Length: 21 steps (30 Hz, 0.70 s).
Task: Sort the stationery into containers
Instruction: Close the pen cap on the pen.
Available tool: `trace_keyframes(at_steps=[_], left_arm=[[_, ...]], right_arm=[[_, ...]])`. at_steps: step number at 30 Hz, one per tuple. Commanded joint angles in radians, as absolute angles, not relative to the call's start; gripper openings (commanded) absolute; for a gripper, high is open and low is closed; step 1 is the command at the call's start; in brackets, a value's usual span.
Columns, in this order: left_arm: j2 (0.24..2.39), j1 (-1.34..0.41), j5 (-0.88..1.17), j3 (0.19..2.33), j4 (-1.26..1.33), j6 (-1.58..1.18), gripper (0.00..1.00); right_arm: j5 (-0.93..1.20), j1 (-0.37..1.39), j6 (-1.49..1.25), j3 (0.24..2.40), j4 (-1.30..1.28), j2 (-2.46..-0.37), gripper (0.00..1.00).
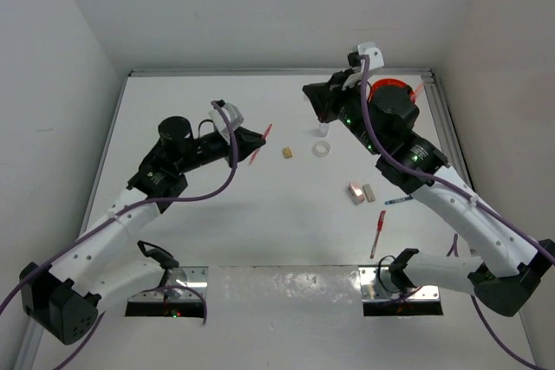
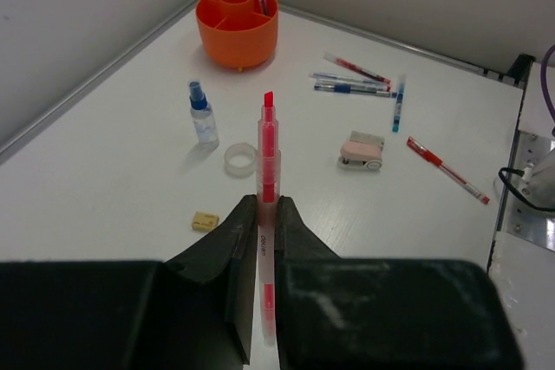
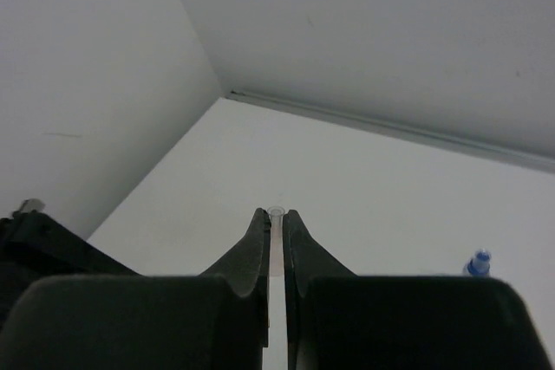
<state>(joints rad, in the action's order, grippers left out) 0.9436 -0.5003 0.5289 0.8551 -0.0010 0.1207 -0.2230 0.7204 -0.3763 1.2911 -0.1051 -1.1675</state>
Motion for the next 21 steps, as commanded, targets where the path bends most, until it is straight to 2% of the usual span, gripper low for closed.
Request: trace_keyframes(at_steps=[1, 10, 13, 16, 21], left_arm=[[0.995, -0.525, 0.569, 0.903, 0.084, 0.097, 0.0], [1.005, -0.561, 0.565, 0.87, 0.135, 0.066, 0.0], [1.003, -0.592, 0.561, 0.819, 0.271, -0.024, 0.0], [0.999, -0.6, 0.58, 0.74, 0.403, -0.124, 0.0], [0.997, -0.598, 0.558, 0.69, 0.475, -0.19, 0.0]], right_arm=[[-0.097, 0.706, -0.304, 1.24, 0.035, -1.115, 0.0], [-0.058, 0.739, -0.364, 1.06, 0.259, -1.06, 0.0], [-0.055, 0.768, -0.367, 1.023, 0.353, -1.065, 0.0], [-0.06, 0.785, -0.362, 1.023, 0.353, -1.072, 0.0], [-0.084, 0.807, -0.351, 1.022, 0.342, -1.075, 0.0]])
